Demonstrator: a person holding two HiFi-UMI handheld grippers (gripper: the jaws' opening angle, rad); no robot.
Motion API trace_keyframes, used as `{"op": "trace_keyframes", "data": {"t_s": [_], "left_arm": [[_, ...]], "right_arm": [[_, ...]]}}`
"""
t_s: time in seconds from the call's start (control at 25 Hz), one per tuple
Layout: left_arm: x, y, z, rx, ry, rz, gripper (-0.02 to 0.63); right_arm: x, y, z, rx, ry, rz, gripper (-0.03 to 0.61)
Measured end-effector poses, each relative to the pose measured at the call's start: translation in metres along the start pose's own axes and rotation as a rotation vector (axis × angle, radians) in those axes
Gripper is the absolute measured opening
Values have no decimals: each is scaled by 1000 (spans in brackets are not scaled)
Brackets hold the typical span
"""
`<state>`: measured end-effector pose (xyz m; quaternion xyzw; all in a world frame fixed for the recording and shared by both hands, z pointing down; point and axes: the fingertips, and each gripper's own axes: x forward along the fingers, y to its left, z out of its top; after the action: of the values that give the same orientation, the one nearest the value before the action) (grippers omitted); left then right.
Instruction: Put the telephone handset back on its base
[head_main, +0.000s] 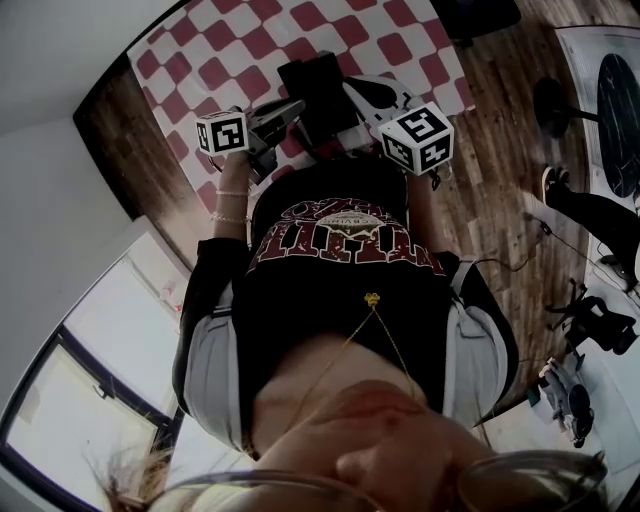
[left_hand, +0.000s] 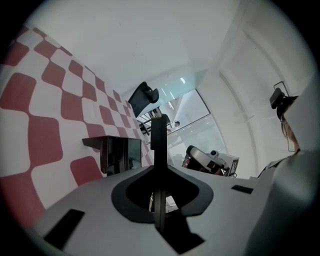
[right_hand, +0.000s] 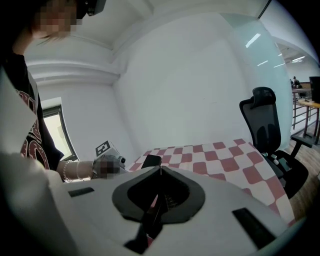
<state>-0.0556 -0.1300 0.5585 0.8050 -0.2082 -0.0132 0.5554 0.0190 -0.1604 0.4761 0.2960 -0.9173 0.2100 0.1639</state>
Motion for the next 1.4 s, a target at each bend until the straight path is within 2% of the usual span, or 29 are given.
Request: {"op": "trace_keyframes", "data": {"t_s": [0.24, 0.48, 1.4], "left_arm": [[0, 9, -3, -24, -2, 10, 75], [3, 7, 6, -2, -30, 33, 75], [8, 34, -8, -62, -7, 66, 75]], "right_arm": [[1, -2, 0, 0, 5, 0, 20], [2, -2, -1, 2, 8, 1, 20], [6, -2, -5, 9, 29, 9, 20]]}}
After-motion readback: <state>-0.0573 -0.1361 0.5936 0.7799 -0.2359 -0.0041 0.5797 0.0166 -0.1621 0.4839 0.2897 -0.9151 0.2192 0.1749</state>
